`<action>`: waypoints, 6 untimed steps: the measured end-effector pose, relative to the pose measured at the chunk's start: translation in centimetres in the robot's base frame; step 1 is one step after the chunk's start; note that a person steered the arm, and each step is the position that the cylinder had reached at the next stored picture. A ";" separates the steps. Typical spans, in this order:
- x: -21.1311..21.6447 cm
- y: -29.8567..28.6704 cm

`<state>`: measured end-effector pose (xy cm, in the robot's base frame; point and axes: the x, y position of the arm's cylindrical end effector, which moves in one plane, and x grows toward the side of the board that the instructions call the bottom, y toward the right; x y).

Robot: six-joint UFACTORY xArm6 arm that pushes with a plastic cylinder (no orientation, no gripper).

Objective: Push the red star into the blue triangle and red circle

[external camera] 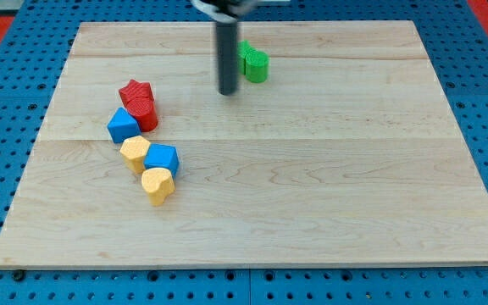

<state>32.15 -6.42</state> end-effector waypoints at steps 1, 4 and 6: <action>-3.2 -10.4; 4.4 -9.6; 8.0 -14.5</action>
